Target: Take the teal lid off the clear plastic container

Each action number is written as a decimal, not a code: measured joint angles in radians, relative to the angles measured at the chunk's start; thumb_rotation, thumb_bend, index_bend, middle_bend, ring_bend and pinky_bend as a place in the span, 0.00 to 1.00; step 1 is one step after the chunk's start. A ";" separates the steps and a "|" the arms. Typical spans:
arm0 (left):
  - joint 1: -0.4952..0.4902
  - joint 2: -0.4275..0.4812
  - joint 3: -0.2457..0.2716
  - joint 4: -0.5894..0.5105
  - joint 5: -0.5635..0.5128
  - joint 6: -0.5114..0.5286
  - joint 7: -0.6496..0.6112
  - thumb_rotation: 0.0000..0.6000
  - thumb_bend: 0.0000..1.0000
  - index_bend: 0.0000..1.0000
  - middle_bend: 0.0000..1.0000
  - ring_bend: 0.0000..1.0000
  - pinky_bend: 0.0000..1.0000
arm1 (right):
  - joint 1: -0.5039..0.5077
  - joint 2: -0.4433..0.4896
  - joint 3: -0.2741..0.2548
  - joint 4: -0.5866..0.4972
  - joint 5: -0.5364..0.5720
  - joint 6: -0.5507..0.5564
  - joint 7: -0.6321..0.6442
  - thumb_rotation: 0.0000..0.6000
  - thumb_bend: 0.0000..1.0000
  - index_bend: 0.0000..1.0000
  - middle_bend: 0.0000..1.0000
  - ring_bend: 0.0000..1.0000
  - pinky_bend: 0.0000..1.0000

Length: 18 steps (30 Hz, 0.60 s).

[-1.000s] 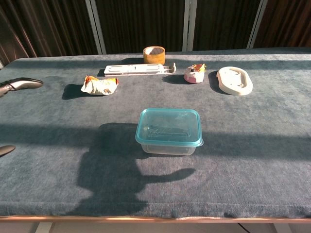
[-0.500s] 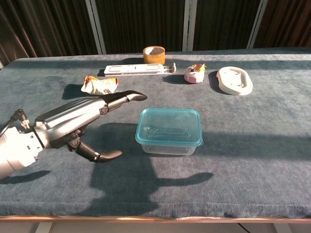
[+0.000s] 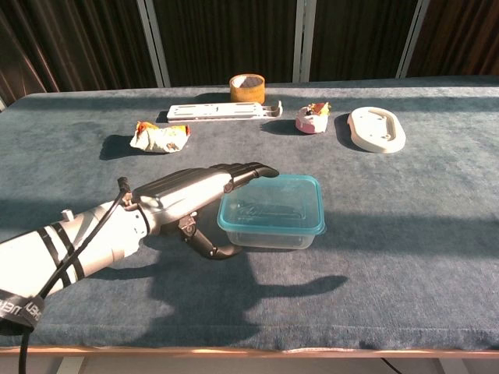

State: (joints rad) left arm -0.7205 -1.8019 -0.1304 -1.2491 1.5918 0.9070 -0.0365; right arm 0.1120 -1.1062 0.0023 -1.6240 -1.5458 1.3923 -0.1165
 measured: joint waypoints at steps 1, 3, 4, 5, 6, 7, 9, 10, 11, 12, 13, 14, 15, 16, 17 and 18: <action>-0.008 -0.008 -0.006 0.011 -0.014 -0.010 0.007 1.00 0.25 0.00 0.00 0.00 0.00 | 0.000 0.002 0.000 0.000 0.000 0.000 0.002 1.00 0.18 0.00 0.00 0.00 0.00; -0.020 -0.018 -0.014 0.026 -0.035 -0.021 0.015 1.00 0.25 0.00 0.00 0.00 0.00 | -0.002 0.005 0.000 0.000 0.000 0.003 0.006 1.00 0.18 0.00 0.00 0.00 0.00; -0.024 -0.022 -0.018 0.033 -0.044 -0.025 0.017 1.00 0.25 0.00 0.00 0.00 0.00 | -0.002 0.006 0.000 0.000 0.001 0.004 0.007 1.00 0.18 0.00 0.00 0.00 0.00; -0.030 -0.027 -0.021 0.043 -0.055 -0.029 0.019 1.00 0.25 0.00 0.00 0.00 0.00 | -0.003 0.007 0.000 0.000 0.002 0.004 0.009 1.00 0.18 0.00 0.00 0.00 0.00; -0.034 -0.030 -0.024 0.050 -0.063 -0.032 0.020 1.00 0.25 0.00 0.00 0.00 0.00 | -0.003 0.007 0.000 0.001 0.003 0.004 0.009 1.00 0.18 0.00 0.00 0.00 0.00; -0.038 -0.032 -0.026 0.057 -0.070 -0.036 0.020 1.00 0.25 0.00 0.00 0.00 0.00 | -0.003 0.008 0.000 0.000 0.005 0.003 0.010 1.00 0.18 0.00 0.00 0.00 0.00; -0.048 -0.035 -0.031 0.068 -0.085 -0.050 0.015 1.00 0.26 0.00 0.00 0.00 0.00 | -0.002 0.008 0.001 0.000 0.007 0.000 0.010 1.00 0.18 0.00 0.00 0.00 0.00; -0.052 -0.036 -0.032 0.073 -0.090 -0.056 0.013 1.00 0.26 0.00 0.00 0.00 0.00 | -0.001 0.008 0.001 0.000 0.008 -0.002 0.009 1.00 0.18 0.00 0.00 0.00 0.00; -0.058 -0.038 -0.032 0.082 -0.098 -0.063 0.012 1.00 0.26 0.00 0.00 0.00 0.00 | 0.000 0.008 0.001 0.000 0.008 -0.004 0.008 1.00 0.18 0.00 0.00 0.00 0.00; -0.063 -0.040 -0.032 0.089 -0.104 -0.067 0.012 1.00 0.26 0.00 0.00 0.00 0.00 | 0.001 0.007 0.001 0.001 0.009 -0.007 0.007 1.00 0.18 0.00 0.00 0.00 0.00; -0.067 -0.042 -0.032 0.094 -0.109 -0.068 0.011 1.00 0.27 0.00 0.00 0.00 0.01 | 0.003 0.006 0.002 0.001 0.009 -0.009 0.007 1.00 0.18 0.00 0.00 0.00 0.00; -0.069 -0.044 -0.029 0.096 -0.111 -0.067 0.011 1.00 0.27 0.00 0.00 0.00 0.02 | 0.006 0.004 0.002 0.003 0.008 -0.012 0.006 1.00 0.18 0.00 0.00 0.00 0.00; -0.070 -0.044 -0.027 0.095 -0.113 -0.066 0.010 1.00 0.27 0.00 0.01 0.01 0.05 | 0.009 0.002 0.002 0.004 0.007 -0.017 0.005 1.00 0.18 0.00 0.00 0.00 0.00; -0.070 -0.043 -0.024 0.092 -0.114 -0.068 0.008 1.00 0.28 0.00 0.03 0.03 0.10 | 0.012 -0.001 0.002 0.006 0.006 -0.021 0.004 1.00 0.18 0.00 0.00 0.00 0.00; -0.071 -0.041 -0.020 0.087 -0.115 -0.070 0.008 1.00 0.28 0.00 0.07 0.06 0.14 | 0.016 -0.004 0.003 0.007 0.004 -0.026 0.002 1.00 0.18 0.00 0.00 0.00 0.00; -0.072 -0.040 -0.016 0.082 -0.117 -0.070 0.008 1.00 0.28 0.00 0.10 0.09 0.17 | 0.023 -0.009 0.004 0.010 0.002 -0.033 -0.001 1.00 0.18 0.00 0.00 0.00 0.00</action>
State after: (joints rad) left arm -0.7921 -1.8421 -0.1468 -1.1669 1.4748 0.8373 -0.0283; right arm 0.1353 -1.1150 0.0059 -1.6143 -1.5441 1.3594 -0.1176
